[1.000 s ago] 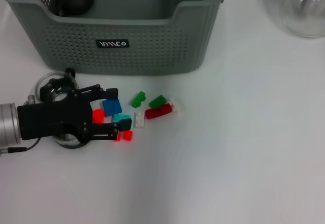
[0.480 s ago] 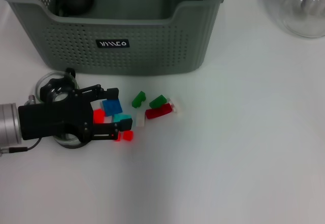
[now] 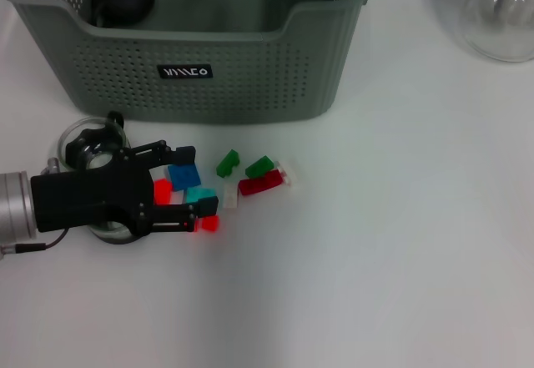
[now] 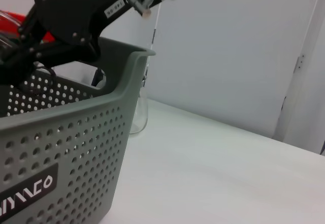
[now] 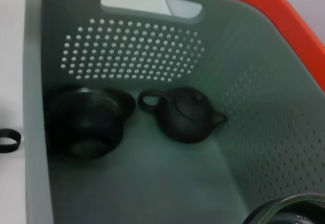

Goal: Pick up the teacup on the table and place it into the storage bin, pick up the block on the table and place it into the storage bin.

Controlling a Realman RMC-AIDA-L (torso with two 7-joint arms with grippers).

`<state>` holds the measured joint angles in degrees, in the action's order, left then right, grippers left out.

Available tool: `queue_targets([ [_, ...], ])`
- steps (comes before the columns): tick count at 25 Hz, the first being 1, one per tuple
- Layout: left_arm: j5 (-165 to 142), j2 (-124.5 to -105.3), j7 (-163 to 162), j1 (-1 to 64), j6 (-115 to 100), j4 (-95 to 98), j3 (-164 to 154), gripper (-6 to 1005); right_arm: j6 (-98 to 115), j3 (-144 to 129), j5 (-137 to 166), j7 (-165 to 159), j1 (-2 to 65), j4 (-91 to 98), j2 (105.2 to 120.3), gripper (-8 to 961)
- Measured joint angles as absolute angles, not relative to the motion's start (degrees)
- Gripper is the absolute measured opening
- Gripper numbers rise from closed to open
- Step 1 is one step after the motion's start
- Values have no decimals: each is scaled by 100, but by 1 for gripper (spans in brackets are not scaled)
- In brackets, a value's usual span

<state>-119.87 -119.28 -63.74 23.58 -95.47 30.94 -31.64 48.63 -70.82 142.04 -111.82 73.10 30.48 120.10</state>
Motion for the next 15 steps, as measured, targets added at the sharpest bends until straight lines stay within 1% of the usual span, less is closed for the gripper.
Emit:
queue_targets([
  [15, -11979, -11943, -6371, 2346, -9544, 3093, -3164, 885, 4715, -7093, 14212, -11262, 7140, 2950, 11988, 53],
])
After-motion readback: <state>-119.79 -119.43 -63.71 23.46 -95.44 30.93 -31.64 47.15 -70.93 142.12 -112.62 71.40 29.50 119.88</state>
